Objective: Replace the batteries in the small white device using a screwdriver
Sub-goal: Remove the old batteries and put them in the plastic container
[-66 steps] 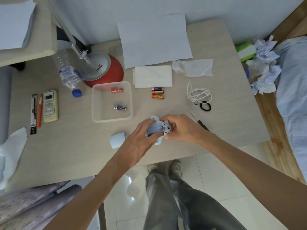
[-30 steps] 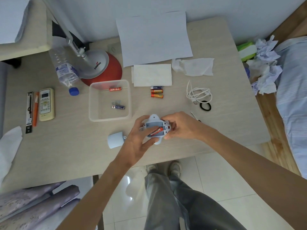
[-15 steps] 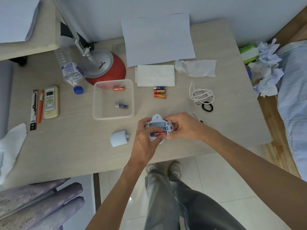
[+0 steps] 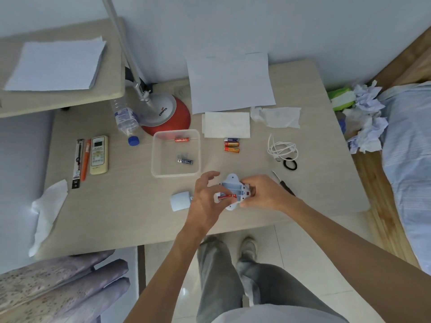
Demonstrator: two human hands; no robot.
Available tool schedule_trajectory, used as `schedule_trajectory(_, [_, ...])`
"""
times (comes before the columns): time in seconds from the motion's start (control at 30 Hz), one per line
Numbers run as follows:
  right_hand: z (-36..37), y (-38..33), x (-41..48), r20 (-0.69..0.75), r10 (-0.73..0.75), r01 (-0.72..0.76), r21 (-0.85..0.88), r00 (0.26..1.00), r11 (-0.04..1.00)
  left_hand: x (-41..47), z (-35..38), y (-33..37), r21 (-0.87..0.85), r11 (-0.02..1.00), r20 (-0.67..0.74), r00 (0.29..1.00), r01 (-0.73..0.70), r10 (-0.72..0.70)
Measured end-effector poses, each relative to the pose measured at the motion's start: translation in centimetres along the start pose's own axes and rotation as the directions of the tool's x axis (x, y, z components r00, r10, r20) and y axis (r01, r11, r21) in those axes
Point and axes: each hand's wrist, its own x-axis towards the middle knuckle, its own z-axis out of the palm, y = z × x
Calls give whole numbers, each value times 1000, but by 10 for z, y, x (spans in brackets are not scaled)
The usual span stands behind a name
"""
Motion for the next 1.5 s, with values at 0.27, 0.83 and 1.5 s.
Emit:
schedule_trajectory(0.27, [10, -8, -2, -41, 89, -88, 30, 995, 996, 52, -94, -28, 104, 994, -107, 994, 19, -8])
schedule_trajectory(0.83, [26, -9, -10, -88, 188, -175, 139, 978, 975, 163, -89, -111, 249, 961, 47, 990, 117, -133])
schedule_trajectory(1.5, [14, 2, -9, -46, 138, -134, 89, 989, 987, 19, -87, 6, 136, 989, 94, 994, -62, 49])
